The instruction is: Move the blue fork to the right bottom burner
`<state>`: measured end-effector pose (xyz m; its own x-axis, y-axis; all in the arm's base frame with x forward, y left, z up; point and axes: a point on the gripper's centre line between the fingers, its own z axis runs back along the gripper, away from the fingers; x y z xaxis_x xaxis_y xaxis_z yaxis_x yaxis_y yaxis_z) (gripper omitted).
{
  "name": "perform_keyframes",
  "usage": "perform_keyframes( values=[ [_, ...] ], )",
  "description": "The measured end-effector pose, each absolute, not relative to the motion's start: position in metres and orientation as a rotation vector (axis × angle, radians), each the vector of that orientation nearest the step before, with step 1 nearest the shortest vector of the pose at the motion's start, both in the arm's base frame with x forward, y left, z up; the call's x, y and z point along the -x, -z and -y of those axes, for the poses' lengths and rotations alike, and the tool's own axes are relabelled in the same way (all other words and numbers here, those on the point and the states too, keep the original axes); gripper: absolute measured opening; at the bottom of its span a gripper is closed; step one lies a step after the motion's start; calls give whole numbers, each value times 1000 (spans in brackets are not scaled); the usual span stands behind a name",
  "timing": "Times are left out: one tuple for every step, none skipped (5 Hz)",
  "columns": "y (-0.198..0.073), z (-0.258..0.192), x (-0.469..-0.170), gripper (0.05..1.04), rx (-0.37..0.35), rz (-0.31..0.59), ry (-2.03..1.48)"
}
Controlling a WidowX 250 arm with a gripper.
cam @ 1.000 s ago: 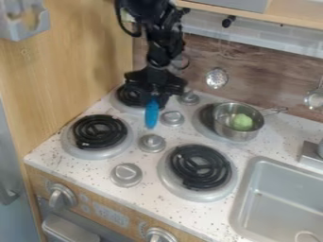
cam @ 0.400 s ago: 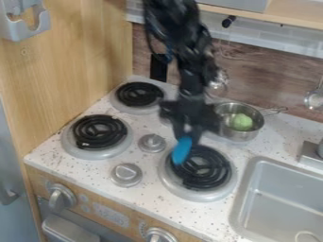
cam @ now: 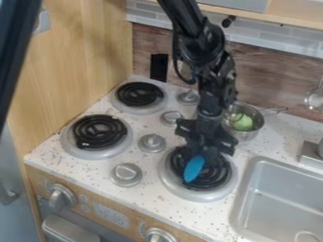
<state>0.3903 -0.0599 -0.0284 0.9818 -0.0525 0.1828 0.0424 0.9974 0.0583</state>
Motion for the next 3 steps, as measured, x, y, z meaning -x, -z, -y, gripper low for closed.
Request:
perform_keyframes(
  values=[
    [29, 59, -385, 718, -61, 152, 42],
    [10, 58, -378, 987, -71, 87, 68],
    [-34, 64, -377, 1010, -18, 93, 95]
  ],
)
